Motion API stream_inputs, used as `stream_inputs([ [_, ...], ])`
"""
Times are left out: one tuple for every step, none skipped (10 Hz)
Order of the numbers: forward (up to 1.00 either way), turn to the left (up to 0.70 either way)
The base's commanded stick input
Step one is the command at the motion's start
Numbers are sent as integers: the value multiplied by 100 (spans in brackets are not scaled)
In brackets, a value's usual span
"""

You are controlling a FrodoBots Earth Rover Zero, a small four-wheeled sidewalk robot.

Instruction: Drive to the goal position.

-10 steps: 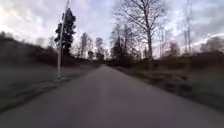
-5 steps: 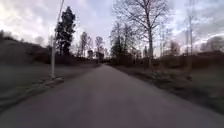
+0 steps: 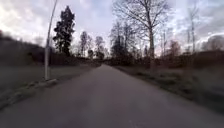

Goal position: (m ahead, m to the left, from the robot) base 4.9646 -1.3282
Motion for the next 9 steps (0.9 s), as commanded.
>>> stream_inputs([
  [100, 1],
  [100, 1],
  [100, -28],
  [100, -20],
  [100, -3],
  [100, 1],
  [100, 1],
  [100, 1],
  [100, 1],
])
